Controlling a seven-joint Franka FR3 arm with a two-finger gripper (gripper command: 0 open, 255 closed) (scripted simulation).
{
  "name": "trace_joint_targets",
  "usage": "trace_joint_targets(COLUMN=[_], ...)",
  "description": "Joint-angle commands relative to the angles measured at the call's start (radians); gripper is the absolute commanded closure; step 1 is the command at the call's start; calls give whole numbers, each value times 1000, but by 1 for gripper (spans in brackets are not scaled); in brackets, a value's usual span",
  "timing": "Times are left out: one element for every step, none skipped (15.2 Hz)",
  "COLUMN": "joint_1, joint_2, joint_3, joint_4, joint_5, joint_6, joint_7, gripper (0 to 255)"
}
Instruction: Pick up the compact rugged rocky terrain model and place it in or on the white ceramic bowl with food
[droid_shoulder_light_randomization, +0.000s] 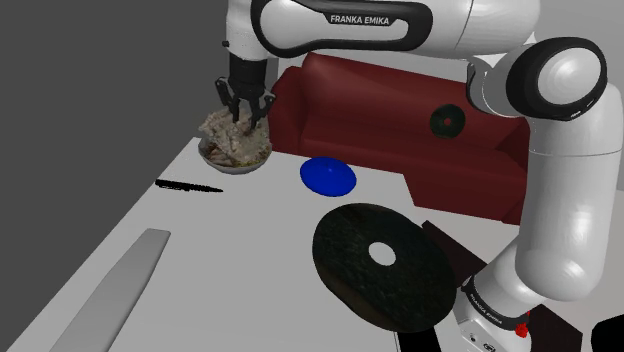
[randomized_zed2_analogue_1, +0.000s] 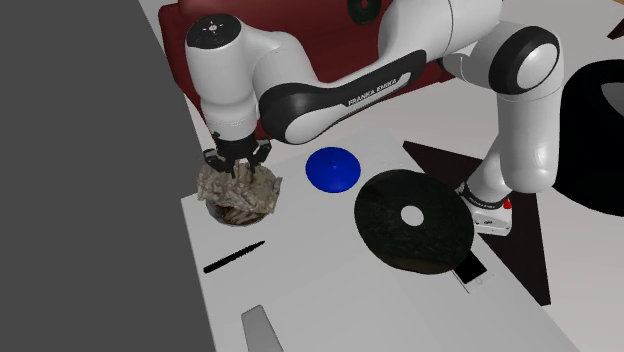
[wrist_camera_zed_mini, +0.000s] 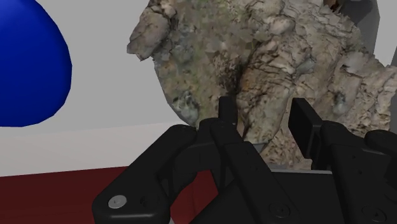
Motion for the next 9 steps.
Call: trace_joint_targets(joint_1=[0, 0, 0, 0, 0, 0, 7, 15, 25], joint_2=[0, 0, 0, 0, 0, 0, -4, -6, -6], joint_3=[0, 0, 0, 0, 0, 0, 2, 4, 5], joint_4=[0, 0, 0, 1, 1, 1, 29, 61, 97], joint_5=[0, 0, 0, 0, 0, 0, 3, 5, 6], joint_6=[0, 0, 0, 0, 0, 0, -31, -63, -96], joint_7=[0, 0, 0, 0, 0, 0, -5, -9, -14], gripper=[0, 0, 0, 0, 0, 0, 0, 0, 0])
